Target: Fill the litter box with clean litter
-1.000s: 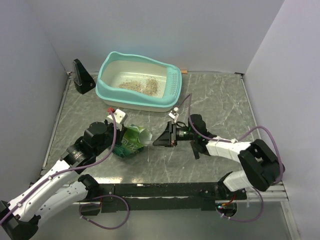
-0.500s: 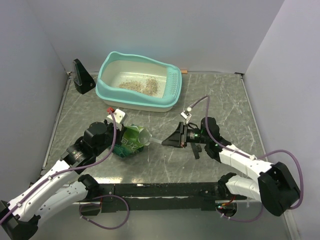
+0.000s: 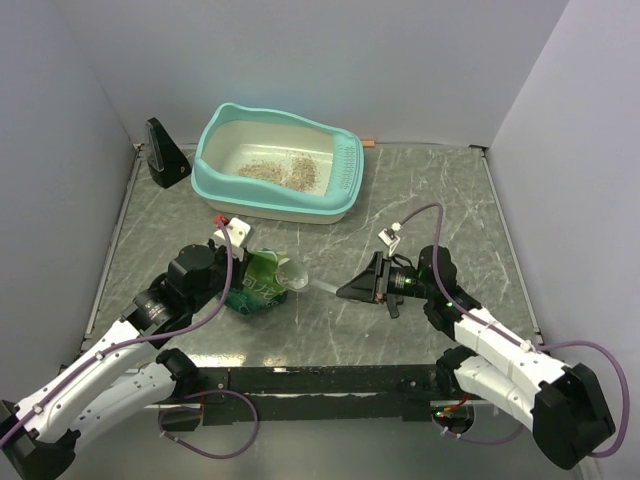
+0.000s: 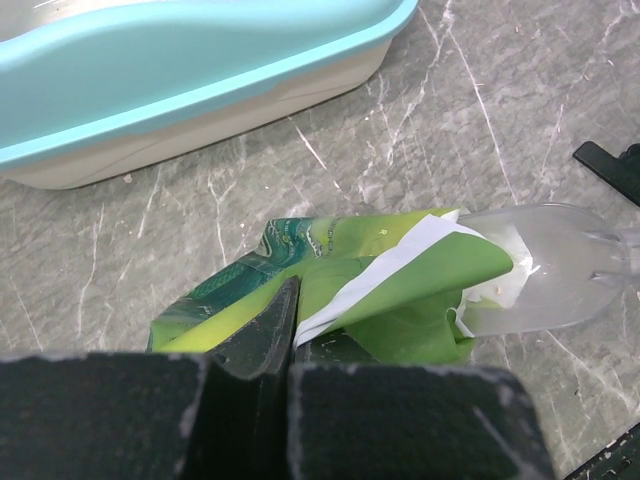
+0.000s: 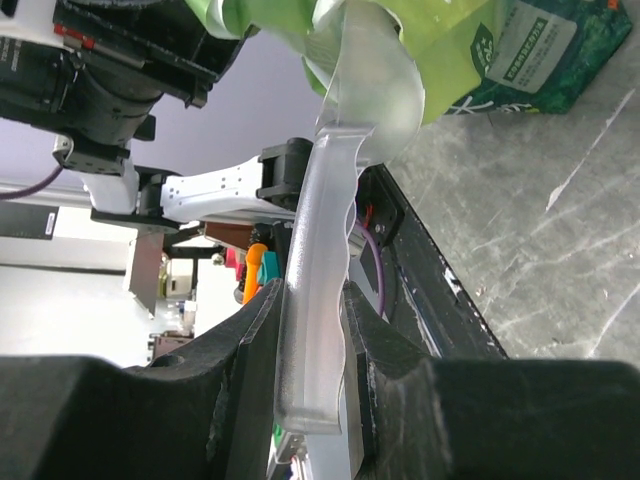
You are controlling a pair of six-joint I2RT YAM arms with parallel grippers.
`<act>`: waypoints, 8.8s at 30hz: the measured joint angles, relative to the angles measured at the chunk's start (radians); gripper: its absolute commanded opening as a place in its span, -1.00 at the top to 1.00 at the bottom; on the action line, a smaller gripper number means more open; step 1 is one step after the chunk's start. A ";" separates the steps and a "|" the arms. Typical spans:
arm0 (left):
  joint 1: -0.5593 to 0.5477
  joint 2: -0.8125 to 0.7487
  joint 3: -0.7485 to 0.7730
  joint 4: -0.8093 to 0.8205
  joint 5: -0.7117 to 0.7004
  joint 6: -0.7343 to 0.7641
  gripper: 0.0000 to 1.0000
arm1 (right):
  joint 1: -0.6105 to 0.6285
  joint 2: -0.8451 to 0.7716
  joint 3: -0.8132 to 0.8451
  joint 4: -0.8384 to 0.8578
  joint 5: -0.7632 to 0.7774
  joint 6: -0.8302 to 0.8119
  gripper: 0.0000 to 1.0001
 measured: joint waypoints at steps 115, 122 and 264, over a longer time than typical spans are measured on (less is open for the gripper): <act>-0.012 -0.026 -0.002 0.006 -0.037 0.000 0.98 | 0.066 0.997 1.369 -0.938 0.912 -0.827 1.00; -0.012 -0.026 -0.002 0.006 -0.039 0.000 0.98 | 0.095 0.835 1.291 -0.985 0.997 -0.886 1.00; -0.013 -0.087 -0.021 -0.016 -0.032 0.000 0.98 | 0.072 0.817 0.056 0.912 -0.212 0.440 1.00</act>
